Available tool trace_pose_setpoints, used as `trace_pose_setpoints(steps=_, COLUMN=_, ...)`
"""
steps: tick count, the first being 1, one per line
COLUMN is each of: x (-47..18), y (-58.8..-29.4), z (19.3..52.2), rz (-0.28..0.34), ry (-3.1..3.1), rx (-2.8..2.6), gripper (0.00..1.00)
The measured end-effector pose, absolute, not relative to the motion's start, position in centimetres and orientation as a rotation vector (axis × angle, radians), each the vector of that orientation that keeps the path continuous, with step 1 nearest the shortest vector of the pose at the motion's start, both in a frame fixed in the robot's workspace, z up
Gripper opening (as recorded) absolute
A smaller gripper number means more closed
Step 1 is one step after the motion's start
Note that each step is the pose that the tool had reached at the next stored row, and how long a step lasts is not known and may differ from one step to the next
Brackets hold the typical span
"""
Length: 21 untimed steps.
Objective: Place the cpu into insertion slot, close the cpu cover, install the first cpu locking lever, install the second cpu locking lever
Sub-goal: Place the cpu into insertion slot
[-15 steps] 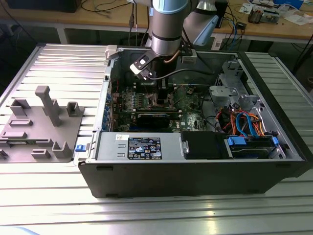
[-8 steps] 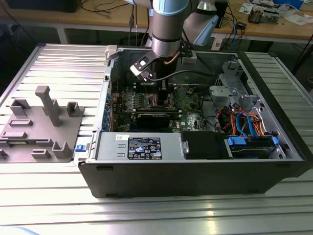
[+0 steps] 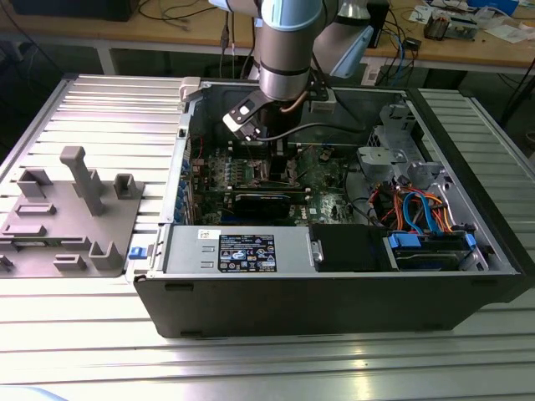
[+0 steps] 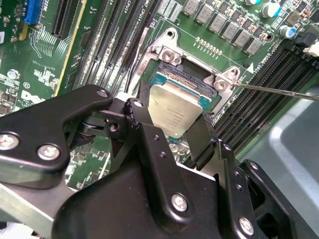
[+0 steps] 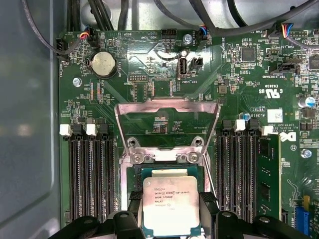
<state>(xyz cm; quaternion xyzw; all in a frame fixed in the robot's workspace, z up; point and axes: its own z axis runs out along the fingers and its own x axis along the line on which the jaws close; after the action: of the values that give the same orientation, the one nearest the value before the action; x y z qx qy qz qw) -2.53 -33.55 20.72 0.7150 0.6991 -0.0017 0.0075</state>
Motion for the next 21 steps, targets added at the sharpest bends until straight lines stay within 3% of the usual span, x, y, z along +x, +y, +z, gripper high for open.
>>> trace_pose_setpoints(steps=21, x=-2.67, y=-33.14, z=20.25, rz=-0.007, ry=2.163, rx=2.256, gripper=0.54)
